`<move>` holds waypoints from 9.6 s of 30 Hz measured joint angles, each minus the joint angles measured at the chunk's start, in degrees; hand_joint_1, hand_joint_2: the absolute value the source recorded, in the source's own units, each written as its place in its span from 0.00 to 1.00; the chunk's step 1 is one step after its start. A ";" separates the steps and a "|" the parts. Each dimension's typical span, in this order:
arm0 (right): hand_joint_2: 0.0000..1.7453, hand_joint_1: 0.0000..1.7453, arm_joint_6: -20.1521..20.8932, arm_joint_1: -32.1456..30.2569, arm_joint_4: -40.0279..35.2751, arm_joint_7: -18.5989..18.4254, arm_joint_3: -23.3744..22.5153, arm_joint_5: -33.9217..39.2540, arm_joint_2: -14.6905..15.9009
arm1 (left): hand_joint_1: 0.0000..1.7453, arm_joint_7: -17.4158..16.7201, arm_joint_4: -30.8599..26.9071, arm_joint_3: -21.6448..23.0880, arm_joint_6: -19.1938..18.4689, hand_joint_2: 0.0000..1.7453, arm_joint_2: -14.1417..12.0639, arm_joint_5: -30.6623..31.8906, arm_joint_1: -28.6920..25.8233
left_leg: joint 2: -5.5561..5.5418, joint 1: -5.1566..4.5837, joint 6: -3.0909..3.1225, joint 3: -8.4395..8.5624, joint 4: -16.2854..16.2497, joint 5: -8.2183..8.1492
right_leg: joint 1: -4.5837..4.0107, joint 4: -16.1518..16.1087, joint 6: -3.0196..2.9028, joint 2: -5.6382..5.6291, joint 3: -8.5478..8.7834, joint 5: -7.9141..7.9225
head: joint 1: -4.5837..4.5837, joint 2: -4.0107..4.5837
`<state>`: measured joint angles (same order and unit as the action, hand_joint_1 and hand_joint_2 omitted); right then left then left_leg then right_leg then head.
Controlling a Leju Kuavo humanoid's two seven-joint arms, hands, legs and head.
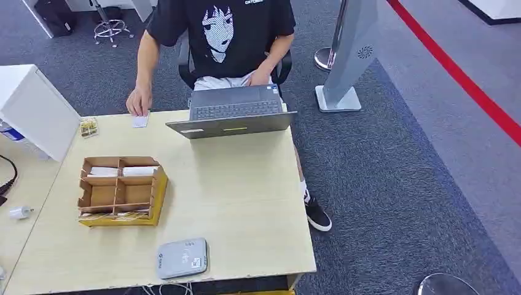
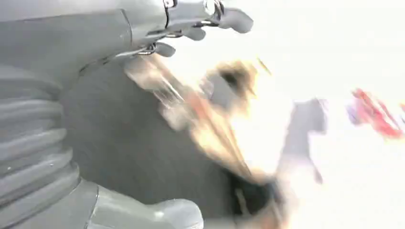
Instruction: Pass the card to the sensor for recognition and then transmit it.
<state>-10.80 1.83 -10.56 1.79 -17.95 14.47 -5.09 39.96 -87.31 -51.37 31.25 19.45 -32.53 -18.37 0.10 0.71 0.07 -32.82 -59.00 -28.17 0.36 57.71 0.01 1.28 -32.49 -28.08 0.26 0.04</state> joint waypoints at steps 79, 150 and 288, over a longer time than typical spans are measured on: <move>1.00 0.00 4.83 0.74 0.00 -1.75 4.37 -13.18 2.08 | 1.00 -30.31 6.34 61.27 -22.41 1.00 -29.09 108.39 47.70 | 0.68 -0.05 -0.16 -0.27 -0.07 0.63 | 0.03 0.07 -0.18 -0.66 -0.39 0.87 | 0.07 0.00; 1.00 0.00 0.59 0.42 -0.02 -1.38 -3.47 -11.89 -0.39 | 1.00 -19.54 8.26 71.35 -13.67 1.00 -19.67 89.01 7.84 | 0.81 -0.09 0.08 -0.21 -0.07 0.21 | 0.09 -0.01 -0.02 -0.72 -0.28 0.57 | 0.02 0.00; 1.00 0.00 3.61 0.50 -0.02 -2.78 -9.75 -22.38 0.59 | 0.00 -29.40 -14.79 63.81 -17.56 1.00 -44.78 112.49 7.40 | 0.72 -0.07 0.02 -0.22 -0.06 0.37 | 0.08 0.02 -0.03 -0.64 -0.29 0.62 | 0.02 0.00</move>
<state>-7.19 2.33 -10.58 -0.98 -27.69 -7.91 -4.50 10.56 -102.10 12.44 13.68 -25.33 79.95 -10.97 0.83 0.64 0.09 -33.04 -59.06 -27.80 0.44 57.73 -0.02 0.65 -32.78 -27.46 0.29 0.04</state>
